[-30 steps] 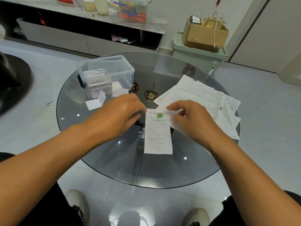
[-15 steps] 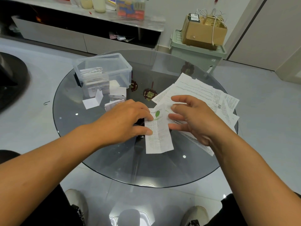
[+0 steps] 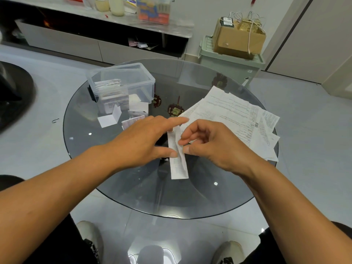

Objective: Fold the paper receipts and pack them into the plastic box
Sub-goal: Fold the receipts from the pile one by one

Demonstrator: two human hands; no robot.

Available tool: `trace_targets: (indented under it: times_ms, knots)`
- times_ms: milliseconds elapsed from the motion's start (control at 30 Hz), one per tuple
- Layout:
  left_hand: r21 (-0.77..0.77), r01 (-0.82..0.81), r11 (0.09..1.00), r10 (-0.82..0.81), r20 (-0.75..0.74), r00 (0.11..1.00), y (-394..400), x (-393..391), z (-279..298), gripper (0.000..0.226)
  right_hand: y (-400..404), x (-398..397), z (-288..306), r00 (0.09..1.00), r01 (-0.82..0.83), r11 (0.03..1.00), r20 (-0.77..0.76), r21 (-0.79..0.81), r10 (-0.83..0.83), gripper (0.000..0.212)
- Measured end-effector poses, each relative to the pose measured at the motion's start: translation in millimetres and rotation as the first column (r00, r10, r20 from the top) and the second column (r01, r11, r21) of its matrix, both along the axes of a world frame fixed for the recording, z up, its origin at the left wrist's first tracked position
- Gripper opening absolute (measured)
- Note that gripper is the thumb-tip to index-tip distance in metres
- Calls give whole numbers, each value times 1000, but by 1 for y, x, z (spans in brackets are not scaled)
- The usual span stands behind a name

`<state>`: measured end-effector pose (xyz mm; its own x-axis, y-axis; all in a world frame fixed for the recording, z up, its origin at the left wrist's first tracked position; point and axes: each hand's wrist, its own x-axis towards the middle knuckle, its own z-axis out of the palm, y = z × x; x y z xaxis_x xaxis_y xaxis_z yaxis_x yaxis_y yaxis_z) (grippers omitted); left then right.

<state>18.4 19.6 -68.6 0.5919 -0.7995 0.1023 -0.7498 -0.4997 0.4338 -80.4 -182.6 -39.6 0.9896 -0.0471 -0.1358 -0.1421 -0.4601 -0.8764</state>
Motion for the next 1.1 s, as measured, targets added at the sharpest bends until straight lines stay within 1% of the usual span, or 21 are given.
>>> trace_targets:
  times_ms: [100,167,200,233,300,367,433,467,533,567,633,667,700,800,900,1000,1067,1100]
  knots:
    - [-24,58,998,-56,97,994,2,1,-1,38,1,0,-4,998,-37,999,-45,-37,36,24]
    - [-59,43,997,-37,97,995,1,1,-5,19,0,0,-3,999,-21,998,-43,-62,18,26]
    - [-92,22,995,-17,58,998,0,1,-6,14,-2,1,-3,1000,-3,997,-30,-83,0,28]
    - [-136,-10,991,8,-14,1000,-1,1,-7,11,-3,2,-2,1000,13,993,-16,-115,-15,30]
    - [-253,-111,961,59,-207,977,-2,2,-7,3,-4,3,-2,1000,15,984,-7,-177,-17,35]
    - [-333,-191,924,69,-346,936,-5,1,-3,5,-3,2,-4,1000,7,975,-4,-223,-8,40]
    - [-342,-206,917,57,-399,915,-6,0,-1,9,1,1,-6,1000,-6,969,14,-245,10,37]
    - [-323,-203,925,58,-406,912,-6,-1,0,9,4,0,-6,999,-10,966,30,-258,18,34]
    - [-225,-157,962,60,-388,920,-4,0,5,8,6,0,-8,996,-3,943,80,-333,32,23]
    - [-152,-116,982,52,-368,928,-1,0,9,13,6,1,-10,994,-5,924,97,-381,45,16]
    - [14,-40,999,42,-309,950,6,3,15,27,4,1,-11,993,-43,890,82,-455,90,7]
    - [84,-15,996,38,-272,962,9,3,18,30,3,1,-11,991,-74,873,64,-483,120,7]
    - [119,1,993,28,-247,969,12,3,21,29,3,1,-11,988,-106,858,47,-503,150,10]
    - [93,-13,996,35,-236,971,13,1,21,21,6,-2,-9,975,-178,854,30,-488,220,23]
    - [34,-60,998,67,-251,966,11,2,16,13,11,-4,-9,965,-207,879,59,-429,256,27]
    - [-35,-159,987,137,-346,928,11,6,12,10,14,-1,-16,970,-134,886,125,-443,210,26]
    - [-43,-160,986,129,-409,903,12,7,13,10,17,2,-19,973,-55,900,177,-432,145,15]
    - [-35,-129,991,101,-428,898,13,7,16,9,17,2,-19,973,-34,906,192,-422,126,12]
